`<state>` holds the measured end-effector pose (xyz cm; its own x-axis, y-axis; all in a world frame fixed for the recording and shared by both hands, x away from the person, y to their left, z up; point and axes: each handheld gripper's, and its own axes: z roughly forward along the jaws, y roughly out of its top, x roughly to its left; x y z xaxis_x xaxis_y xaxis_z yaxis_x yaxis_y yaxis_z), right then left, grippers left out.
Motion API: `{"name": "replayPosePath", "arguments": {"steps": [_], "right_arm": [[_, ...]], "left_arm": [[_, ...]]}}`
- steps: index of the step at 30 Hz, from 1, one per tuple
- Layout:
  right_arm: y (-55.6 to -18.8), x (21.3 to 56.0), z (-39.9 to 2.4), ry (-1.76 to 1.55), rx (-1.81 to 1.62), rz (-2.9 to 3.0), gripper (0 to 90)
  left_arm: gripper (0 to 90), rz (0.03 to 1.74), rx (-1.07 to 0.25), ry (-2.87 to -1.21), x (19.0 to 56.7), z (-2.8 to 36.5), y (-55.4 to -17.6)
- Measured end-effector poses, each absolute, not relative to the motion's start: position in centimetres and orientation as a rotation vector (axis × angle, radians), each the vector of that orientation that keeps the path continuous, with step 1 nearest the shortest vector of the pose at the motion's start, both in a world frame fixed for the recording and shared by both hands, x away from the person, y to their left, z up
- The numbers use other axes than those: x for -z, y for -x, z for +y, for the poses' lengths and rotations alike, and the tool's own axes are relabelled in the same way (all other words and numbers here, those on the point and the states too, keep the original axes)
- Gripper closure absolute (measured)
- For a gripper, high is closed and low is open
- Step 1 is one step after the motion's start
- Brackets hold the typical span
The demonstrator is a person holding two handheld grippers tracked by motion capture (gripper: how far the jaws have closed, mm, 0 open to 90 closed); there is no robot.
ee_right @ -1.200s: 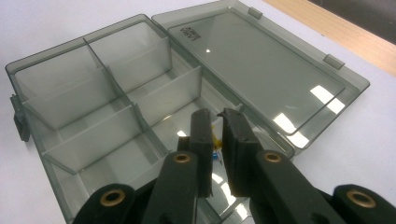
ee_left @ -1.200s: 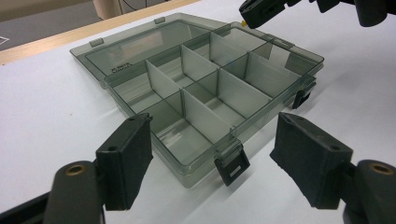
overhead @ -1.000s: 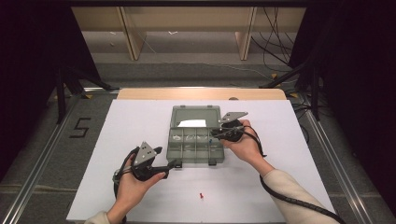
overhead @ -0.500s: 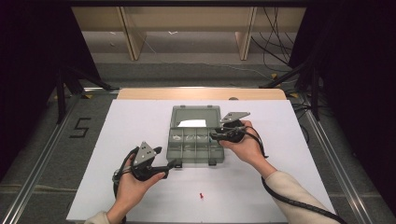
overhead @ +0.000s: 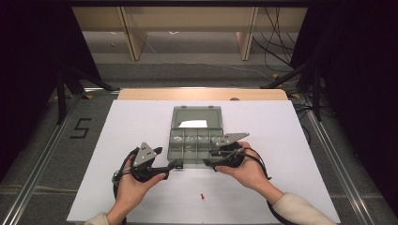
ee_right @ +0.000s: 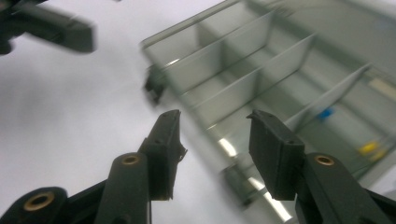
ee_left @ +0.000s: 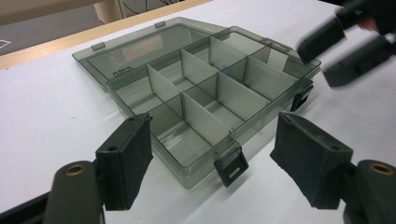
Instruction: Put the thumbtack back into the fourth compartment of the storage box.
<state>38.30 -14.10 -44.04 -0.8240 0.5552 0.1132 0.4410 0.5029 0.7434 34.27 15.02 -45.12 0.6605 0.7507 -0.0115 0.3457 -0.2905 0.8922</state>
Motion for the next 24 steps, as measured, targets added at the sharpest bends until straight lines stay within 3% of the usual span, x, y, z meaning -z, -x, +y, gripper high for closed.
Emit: {"name": "replayPosePath", "arguments": {"steps": [12,24], "right_arm": [[-33.7,46.3,-12.1,-0.778,-1.123,2.793,59.8],[-32.1,47.8,-10.8,-0.657,-0.961,2.878,67.1]], "left_arm": [[27.4,0.853,-0.514,-1.899,45.2,15.0,-34.4],[27.4,0.853,-0.512,-1.898,45.2,15.0,-34.4]]}}
